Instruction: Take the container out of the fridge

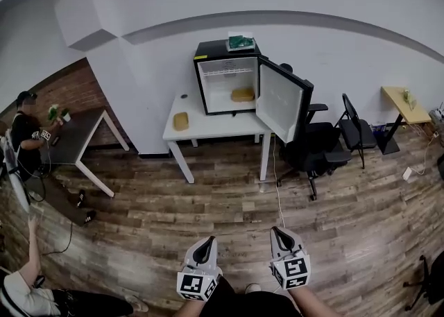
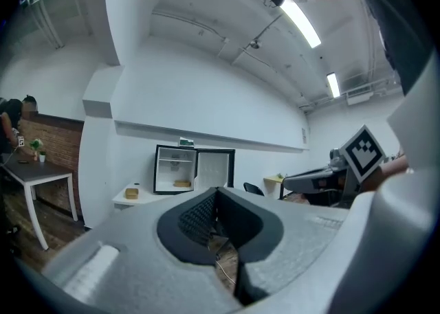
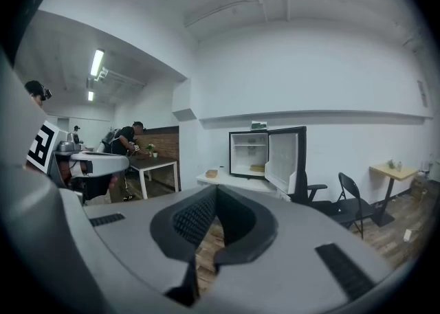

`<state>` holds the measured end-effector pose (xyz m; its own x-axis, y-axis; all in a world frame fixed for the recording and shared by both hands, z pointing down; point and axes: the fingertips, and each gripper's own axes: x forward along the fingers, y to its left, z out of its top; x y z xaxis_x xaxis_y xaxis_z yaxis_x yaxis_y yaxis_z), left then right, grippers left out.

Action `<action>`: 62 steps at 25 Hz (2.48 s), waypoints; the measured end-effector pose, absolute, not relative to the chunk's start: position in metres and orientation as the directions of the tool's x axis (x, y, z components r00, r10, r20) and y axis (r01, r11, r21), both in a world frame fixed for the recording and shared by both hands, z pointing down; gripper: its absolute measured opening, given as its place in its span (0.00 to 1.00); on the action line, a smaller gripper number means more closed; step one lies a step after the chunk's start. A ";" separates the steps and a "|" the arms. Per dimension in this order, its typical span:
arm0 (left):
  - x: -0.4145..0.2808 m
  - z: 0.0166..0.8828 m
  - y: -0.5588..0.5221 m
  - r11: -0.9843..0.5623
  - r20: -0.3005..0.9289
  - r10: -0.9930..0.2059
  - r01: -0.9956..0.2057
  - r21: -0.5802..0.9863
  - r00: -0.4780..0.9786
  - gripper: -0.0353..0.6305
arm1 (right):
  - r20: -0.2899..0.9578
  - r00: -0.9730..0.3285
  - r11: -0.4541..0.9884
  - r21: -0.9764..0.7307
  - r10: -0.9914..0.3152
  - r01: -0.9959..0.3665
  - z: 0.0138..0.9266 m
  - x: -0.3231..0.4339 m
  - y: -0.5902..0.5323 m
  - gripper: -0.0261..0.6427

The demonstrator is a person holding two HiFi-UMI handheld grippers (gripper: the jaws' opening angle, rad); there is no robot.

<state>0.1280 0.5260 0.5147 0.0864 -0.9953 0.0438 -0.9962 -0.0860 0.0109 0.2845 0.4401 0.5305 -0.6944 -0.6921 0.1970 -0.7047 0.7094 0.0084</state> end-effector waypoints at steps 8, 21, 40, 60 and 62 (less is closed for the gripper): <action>0.121 0.509 0.492 -0.077 0.031 -0.996 -0.997 0.022 0.078 0.08 | 0.199 -0.675 0.690 0.009 -0.710 -0.723 0.534 0.280 0.414 0.04; 0.055 0.521 0.376 -0.114 0.036 -0.993 -0.992 0.054 0.116 0.08 | 0.229 -0.625 0.651 0.059 -0.747 -0.757 0.534 0.217 0.306 0.04; -0.097 0.504 0.189 -0.179 0.011 -0.983 -0.980 0.088 0.181 0.08 | 0.295 -0.592 0.639 0.093 -0.750 -0.763 0.518 0.066 0.138 0.04; -0.163 0.517 0.107 -0.211 0.042 -0.976 -0.972 0.102 0.216 0.08 | 0.334 -0.557 0.614 0.088 -0.760 -0.784 0.531 0.012 0.058 0.04; -0.164 0.525 0.101 -0.208 0.059 -0.975 -0.973 0.097 0.214 0.08 | 0.329 -0.566 0.618 0.070 -0.756 -0.783 0.532 0.009 0.052 0.04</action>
